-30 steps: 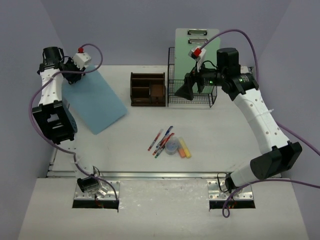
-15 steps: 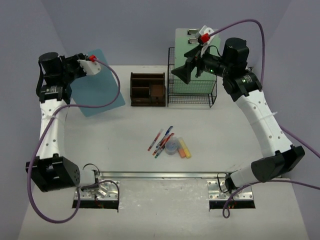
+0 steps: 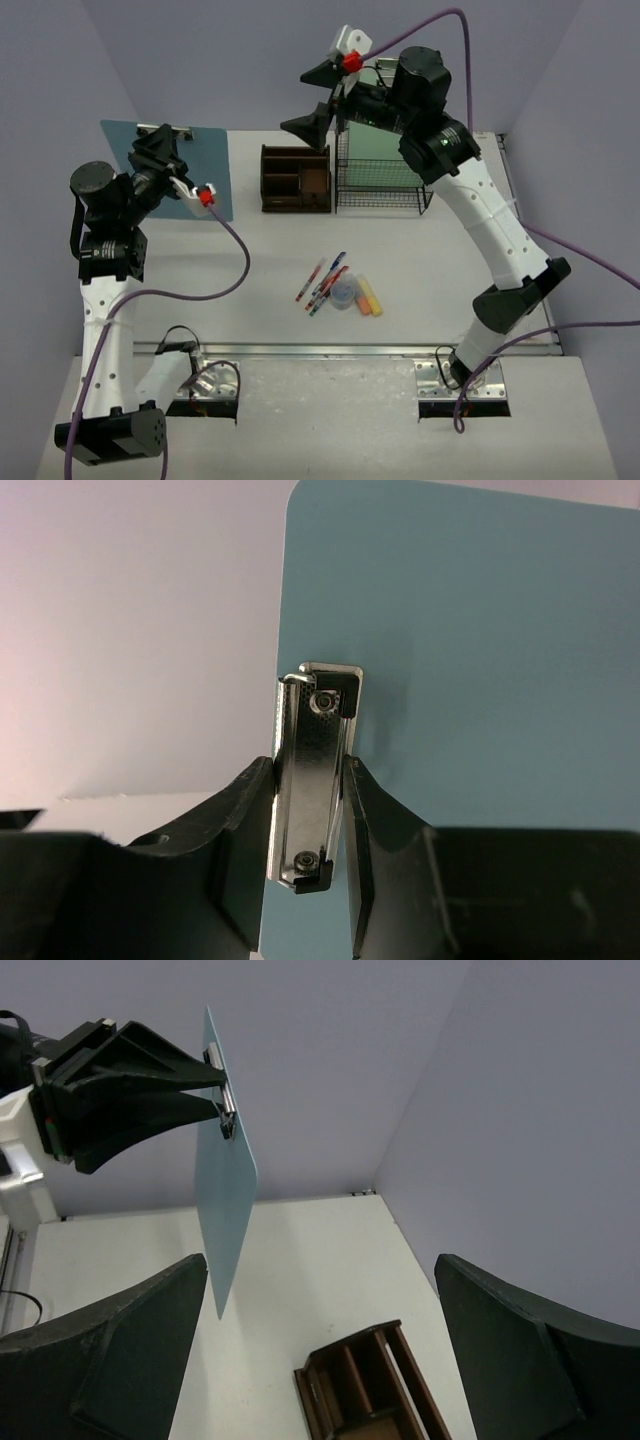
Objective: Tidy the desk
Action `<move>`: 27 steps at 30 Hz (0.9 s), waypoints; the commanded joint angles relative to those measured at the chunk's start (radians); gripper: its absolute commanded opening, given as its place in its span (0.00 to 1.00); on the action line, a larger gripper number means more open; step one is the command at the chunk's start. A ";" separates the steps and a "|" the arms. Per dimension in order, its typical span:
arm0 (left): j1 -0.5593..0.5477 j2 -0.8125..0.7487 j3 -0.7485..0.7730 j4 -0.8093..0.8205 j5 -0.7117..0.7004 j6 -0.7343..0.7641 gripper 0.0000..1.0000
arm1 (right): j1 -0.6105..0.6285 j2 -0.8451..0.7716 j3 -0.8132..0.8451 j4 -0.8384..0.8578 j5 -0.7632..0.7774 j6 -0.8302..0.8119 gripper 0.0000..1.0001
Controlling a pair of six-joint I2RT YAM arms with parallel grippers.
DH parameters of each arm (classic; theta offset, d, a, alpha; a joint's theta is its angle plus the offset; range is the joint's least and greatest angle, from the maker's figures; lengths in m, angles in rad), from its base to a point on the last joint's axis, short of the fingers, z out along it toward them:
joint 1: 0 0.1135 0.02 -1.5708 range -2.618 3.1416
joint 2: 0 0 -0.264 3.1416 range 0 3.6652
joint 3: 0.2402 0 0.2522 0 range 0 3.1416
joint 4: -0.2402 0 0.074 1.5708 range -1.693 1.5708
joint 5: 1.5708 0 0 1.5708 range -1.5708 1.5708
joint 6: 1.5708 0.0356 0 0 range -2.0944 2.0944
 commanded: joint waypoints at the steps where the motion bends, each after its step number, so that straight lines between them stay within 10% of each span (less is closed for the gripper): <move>1: -0.011 -0.062 -0.017 0.020 0.099 0.179 0.00 | 0.076 0.064 0.076 -0.039 0.074 -0.062 0.96; 27: -0.011 -0.138 -0.042 -0.197 0.200 0.456 0.00 | 0.311 0.269 0.198 0.006 0.186 -0.144 0.83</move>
